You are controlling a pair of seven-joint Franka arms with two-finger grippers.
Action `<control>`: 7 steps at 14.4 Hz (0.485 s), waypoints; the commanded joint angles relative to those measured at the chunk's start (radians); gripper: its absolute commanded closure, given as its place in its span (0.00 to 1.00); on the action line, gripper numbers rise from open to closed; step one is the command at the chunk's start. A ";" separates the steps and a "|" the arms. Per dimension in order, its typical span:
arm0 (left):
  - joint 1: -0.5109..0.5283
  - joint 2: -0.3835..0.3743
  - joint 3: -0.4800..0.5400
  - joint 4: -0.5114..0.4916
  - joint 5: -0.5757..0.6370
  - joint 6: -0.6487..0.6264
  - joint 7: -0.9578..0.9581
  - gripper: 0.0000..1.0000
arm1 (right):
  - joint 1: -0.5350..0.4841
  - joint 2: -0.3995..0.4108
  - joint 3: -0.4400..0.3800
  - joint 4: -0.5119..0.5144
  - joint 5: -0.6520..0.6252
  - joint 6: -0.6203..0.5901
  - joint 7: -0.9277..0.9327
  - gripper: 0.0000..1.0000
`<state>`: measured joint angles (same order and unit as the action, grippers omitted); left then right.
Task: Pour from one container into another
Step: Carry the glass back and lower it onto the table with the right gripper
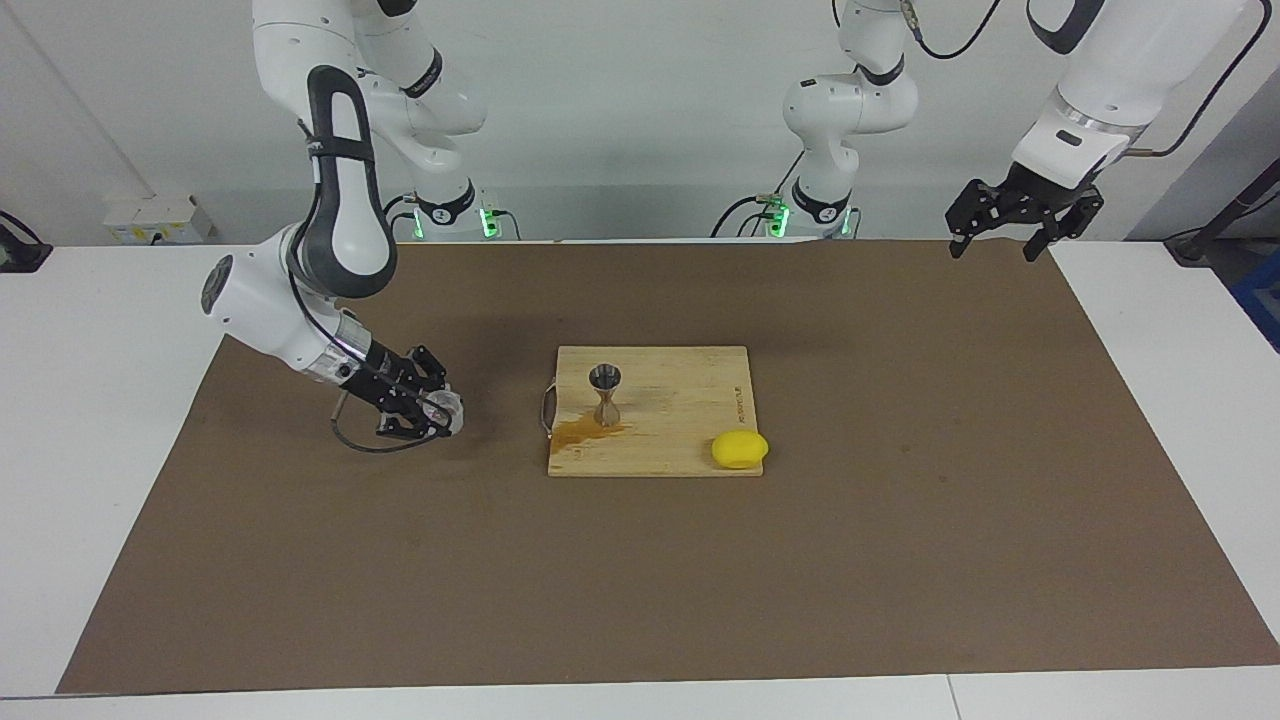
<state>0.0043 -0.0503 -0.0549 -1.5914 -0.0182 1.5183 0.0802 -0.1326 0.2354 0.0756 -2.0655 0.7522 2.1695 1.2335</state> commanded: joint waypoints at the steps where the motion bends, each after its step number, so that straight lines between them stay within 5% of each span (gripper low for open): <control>1: -0.009 -0.007 0.007 -0.005 0.000 -0.012 0.007 0.00 | -0.071 0.036 0.015 -0.015 0.035 -0.003 -0.121 1.00; 7: -0.009 -0.007 0.007 -0.005 0.001 -0.012 0.007 0.00 | -0.142 0.093 0.015 -0.002 0.050 -0.031 -0.256 1.00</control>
<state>0.0043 -0.0503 -0.0549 -1.5914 -0.0182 1.5182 0.0802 -0.2457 0.3189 0.0775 -2.0753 0.7764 2.1536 1.0228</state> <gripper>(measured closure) 0.000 0.489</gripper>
